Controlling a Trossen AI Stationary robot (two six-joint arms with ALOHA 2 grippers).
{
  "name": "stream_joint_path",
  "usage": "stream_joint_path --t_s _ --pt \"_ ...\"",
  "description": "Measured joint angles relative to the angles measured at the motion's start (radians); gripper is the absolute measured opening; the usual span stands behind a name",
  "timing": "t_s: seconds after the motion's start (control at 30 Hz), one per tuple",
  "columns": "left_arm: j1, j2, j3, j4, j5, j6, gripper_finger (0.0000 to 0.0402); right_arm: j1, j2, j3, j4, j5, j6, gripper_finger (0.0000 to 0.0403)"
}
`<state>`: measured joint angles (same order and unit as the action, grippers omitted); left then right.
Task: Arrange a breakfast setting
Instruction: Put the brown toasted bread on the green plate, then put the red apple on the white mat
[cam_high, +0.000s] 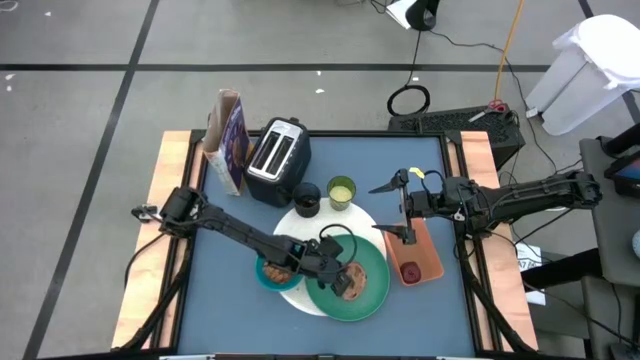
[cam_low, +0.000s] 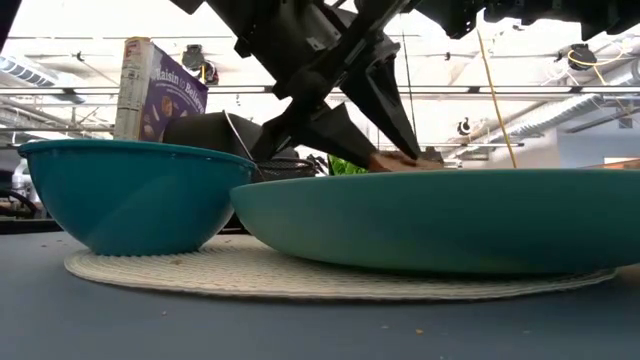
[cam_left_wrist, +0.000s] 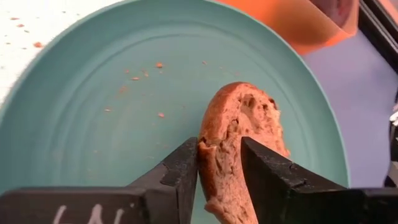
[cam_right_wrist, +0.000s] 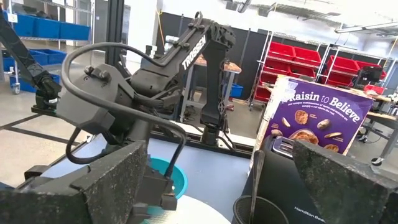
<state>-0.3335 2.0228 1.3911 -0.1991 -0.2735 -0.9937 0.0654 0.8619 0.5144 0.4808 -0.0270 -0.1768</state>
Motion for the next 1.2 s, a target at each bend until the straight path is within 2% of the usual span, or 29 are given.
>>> stream_joint_path --t_s 0.7,0.93,1.2 --pt "0.028 -0.008 0.000 -0.008 0.004 0.055 0.0129 0.000 0.000 0.000 0.000 0.000 0.000 0.0396" --pt "0.031 -0.104 -0.001 -0.022 -0.001 0.172 0.0129 0.000 0.000 0.000 0.000 0.000 0.000 0.0396" --pt "0.019 -0.254 -0.001 -0.034 -0.068 0.370 0.0129 0.000 0.000 0.000 -0.003 0.000 0.000 0.0396"
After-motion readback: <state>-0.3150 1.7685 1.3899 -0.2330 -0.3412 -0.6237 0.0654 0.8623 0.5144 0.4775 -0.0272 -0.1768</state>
